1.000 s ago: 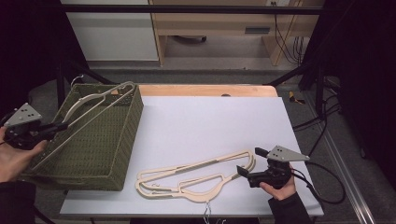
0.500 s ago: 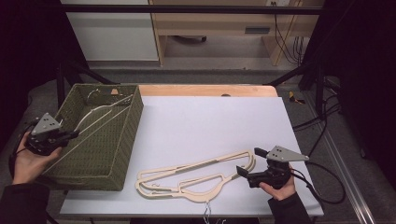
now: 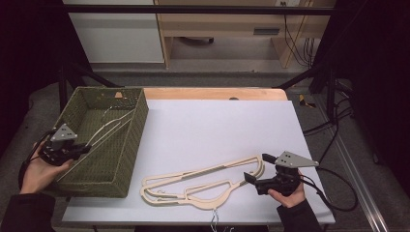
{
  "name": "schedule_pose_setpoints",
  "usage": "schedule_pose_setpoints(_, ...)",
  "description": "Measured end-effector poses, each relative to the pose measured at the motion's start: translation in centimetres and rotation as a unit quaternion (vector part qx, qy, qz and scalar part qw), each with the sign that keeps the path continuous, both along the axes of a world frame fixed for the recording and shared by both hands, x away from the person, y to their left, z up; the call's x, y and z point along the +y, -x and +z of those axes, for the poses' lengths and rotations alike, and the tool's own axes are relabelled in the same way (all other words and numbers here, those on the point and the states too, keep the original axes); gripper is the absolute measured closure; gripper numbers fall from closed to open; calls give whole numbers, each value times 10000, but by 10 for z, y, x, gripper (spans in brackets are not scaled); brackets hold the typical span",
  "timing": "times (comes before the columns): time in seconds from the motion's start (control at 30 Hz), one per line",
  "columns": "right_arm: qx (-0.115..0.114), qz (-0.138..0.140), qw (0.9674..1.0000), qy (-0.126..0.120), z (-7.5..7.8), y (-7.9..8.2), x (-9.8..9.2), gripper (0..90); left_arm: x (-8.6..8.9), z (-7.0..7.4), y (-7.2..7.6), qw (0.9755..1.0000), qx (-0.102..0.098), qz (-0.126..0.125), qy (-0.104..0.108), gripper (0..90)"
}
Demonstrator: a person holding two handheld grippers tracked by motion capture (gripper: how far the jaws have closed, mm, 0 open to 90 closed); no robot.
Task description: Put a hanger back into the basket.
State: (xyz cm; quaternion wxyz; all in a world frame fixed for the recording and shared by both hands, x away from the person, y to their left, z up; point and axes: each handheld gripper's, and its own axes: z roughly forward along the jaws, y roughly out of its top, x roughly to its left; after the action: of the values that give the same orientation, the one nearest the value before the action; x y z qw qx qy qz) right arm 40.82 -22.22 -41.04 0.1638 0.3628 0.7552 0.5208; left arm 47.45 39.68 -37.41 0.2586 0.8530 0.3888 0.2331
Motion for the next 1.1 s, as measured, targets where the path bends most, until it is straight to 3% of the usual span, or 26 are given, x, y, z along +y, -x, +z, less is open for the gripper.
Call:
schedule_pose_setpoints(0.1, 9, 16, 10000, -26, 0, 0, 0, 40, -3, -1, -1, 9999, 153, -30, -20, 799)
schedule_pose_setpoints(0.27, 14, 30, 10000, -26, 0, 0, 1, 41, -16, -6, -2, 9991, 264, -62, -331, 774)
schedule_pose_setpoints(0.5, 11, 77, 10000, -4, -1, 0, 1, 43, -19, -9, -3, 9985, 455, -43, -303, 712)
schedule_pose_setpoints(0.53, 22, 57, 10000, -27, -1, 0, 1, 43, -23, -11, -4, 9973, 586, -70, -439, 702)
schedule_pose_setpoints(0.63, 28, 55, 10000, -43, 0, 0, 2, 44, -28, -14, -5, 9944, 711, -89, -778, 708)
schedule_pose_setpoints(0.7, 25, 56, 10000, -43, 0, 0, 1, 44, -28, -14, -5, 9944, 707, -87, -785, 710)
schedule_pose_setpoints(0.83, 15, 71, 10000, -48, 0, 0, 1, 44, -26, -12, -3, 9963, 643, -85, -567, 706)
schedule_pose_setpoints(0.87, 15, 58, 10000, -48, 0, 0, 1, 44, -25, -11, -2, 9973, 569, -97, -459, 699)
schedule_pose_setpoints(1.0, 0, 84, 10000, -34, 0, 1, 1, 44, -24, -6, 2, 9986, 375, -56, -360, 651)
schedule_pose_setpoints(1.07, 6, 82, 9999, -61, 1, 1, 1, 44, -24, -1, 5, 9997, 171, -22, -178, 602)
schedule_pose_setpoints(1.1, 15, 60, 9999, -84, 1, 1, 1, 44, -24, -1, 5, 9997, 171, -22, -178, 562)
